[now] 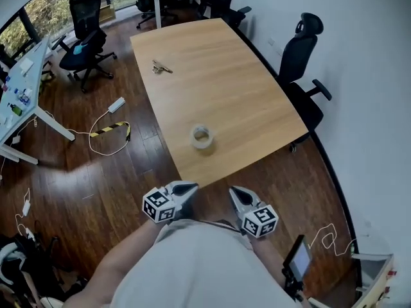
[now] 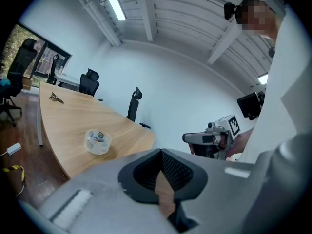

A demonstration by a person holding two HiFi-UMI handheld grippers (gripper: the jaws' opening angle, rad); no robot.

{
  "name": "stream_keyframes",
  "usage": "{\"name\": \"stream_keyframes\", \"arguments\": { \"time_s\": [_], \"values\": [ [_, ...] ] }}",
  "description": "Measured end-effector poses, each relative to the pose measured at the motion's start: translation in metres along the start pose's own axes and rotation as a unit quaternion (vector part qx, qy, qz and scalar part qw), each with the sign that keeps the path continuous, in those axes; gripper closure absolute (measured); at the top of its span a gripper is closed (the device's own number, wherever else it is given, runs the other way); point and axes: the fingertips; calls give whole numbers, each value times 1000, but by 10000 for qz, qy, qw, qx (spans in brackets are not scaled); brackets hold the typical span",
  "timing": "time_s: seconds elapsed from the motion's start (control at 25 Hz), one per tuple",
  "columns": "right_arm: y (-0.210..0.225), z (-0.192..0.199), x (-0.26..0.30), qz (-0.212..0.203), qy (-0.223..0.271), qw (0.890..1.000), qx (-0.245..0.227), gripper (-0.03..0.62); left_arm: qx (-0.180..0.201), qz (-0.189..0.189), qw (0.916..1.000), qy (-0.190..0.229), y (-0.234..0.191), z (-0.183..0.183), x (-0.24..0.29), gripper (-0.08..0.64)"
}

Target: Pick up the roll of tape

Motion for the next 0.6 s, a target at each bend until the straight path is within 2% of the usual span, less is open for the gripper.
{"name": "stream_keyframes", "arguments": {
  "time_s": [0.16,0.36,0.6],
  "values": [
    [16,9,14,87,1,9999,54,586,-17,-32,10000,-67,-17,9,6,554],
    [20,-6,27,104,72,9999,-3,586,-9,-132,9998,-134,-31,2,-2,554],
    [54,-39,50,103,314,9993,171,586,-15,-230,9990,-374,-53,-4,15,554]
  ]
}}
Point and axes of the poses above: the fingertips, and each gripper's own axes: x forward along the fingers, y to its right, z out of its underside, and after that the axes turned 14 degrees about z, right-handed
